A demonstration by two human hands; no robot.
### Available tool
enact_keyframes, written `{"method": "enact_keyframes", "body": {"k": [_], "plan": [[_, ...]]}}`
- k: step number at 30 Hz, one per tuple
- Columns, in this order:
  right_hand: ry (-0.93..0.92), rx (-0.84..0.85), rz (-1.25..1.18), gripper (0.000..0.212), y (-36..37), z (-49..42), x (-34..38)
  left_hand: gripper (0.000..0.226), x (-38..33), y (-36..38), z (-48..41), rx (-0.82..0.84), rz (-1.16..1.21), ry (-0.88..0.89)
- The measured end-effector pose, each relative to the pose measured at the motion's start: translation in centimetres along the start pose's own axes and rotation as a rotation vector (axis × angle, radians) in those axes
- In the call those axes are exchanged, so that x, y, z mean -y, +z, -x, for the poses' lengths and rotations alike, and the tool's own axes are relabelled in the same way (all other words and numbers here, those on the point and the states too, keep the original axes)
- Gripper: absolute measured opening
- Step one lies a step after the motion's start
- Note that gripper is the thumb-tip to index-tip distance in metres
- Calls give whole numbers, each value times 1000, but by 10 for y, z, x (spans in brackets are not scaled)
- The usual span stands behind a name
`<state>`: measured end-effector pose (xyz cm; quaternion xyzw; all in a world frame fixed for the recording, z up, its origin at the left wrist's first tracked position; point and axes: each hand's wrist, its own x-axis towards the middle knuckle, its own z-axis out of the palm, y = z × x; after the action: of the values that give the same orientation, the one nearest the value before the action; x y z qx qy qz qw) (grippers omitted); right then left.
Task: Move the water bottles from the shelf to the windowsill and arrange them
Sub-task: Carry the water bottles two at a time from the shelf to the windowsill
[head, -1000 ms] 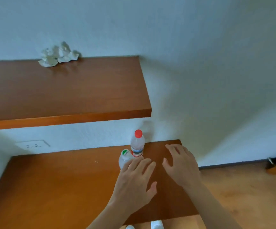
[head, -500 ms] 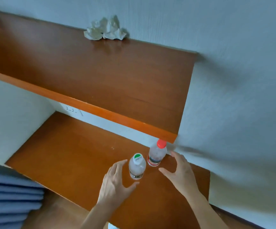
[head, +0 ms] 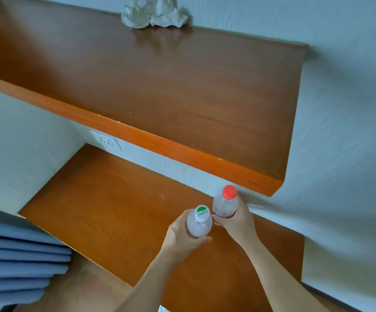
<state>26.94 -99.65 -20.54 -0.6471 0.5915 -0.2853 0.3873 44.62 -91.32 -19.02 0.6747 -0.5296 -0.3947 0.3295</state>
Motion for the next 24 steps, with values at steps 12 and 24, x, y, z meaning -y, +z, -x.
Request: {"method": "enact_keyframes", "body": {"k": [12,24], "plan": [[13,-234,-93,89,-34,33,63,66,-40,-56,14,1,145,82],[-53,-374,-256,79,-63,69,115,60,-102,-104,33,-43,299,262]]}}
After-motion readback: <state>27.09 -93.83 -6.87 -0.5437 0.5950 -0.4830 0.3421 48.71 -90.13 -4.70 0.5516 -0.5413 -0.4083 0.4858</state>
